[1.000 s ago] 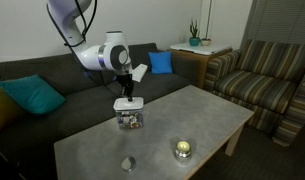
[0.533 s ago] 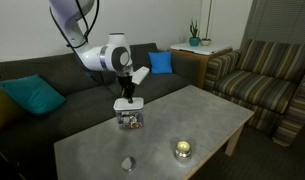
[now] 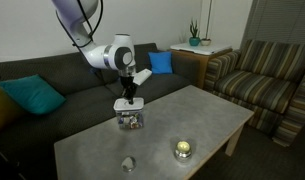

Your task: Place the lid on the container then push the button

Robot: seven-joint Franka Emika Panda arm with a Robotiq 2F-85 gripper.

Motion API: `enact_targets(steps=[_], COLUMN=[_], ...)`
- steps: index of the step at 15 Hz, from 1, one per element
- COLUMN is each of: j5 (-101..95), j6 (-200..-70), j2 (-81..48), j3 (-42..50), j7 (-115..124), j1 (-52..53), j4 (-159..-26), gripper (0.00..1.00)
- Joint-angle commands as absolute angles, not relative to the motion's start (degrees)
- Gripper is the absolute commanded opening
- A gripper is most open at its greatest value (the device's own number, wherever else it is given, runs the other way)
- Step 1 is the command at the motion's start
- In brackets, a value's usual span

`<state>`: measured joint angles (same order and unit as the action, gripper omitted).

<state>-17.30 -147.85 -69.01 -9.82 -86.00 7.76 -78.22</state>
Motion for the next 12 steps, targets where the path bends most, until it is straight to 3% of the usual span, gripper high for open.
enact_targets(steps=[1, 12], j5=[-16.6, -20.5], j6=[-145.6, -146.7], j2=[-72.0, -63.5], j3=[-9.6, -8.0], j7=[-86.2, -86.6], j1=[7.5, 8.6], j4=[-75.8, -83.7], gripper=[0.00, 0.00])
